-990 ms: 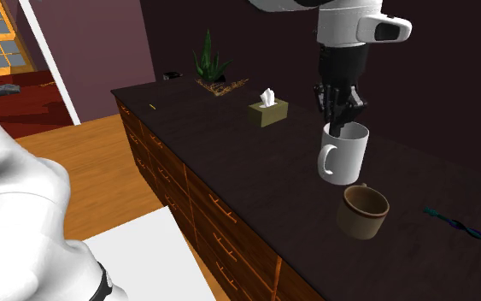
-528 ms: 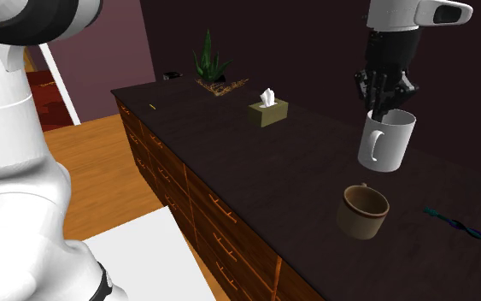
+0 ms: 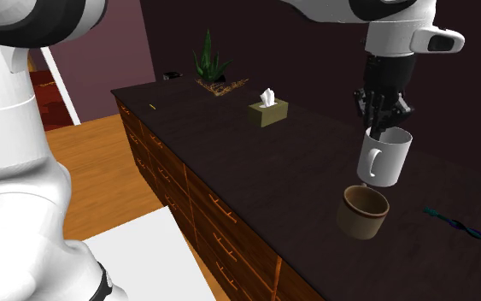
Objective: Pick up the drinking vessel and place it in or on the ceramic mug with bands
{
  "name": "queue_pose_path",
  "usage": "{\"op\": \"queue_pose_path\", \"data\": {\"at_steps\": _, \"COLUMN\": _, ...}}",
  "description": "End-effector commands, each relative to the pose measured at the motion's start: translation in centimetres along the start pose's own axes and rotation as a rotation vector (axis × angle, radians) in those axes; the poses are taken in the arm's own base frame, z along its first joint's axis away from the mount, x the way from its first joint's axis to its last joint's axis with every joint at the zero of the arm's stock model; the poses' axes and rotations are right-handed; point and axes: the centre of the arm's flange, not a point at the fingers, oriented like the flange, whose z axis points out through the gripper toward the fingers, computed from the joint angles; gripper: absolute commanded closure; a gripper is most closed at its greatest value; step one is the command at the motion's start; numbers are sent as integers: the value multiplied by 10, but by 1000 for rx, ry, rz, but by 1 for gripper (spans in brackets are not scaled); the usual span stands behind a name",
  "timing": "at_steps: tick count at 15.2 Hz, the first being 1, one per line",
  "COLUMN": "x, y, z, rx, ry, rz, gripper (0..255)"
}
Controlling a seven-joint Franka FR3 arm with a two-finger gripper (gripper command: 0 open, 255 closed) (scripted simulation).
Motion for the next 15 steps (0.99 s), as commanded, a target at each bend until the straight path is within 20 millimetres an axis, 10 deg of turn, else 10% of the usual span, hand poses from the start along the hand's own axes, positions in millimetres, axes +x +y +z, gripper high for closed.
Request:
{"op": "queue_pose_path", "data": {"at_steps": 1, "x": -1, "y": -1, "z": 12, "rx": 0, "ry": 1, "rz": 0, "gripper": 255}}
{"op": "queue_pose_path", "data": {"at_steps": 15, "x": -6, "y": -3, "z": 67, "rx": 0, "ry": 1, "rz": 0, "gripper": 255}}
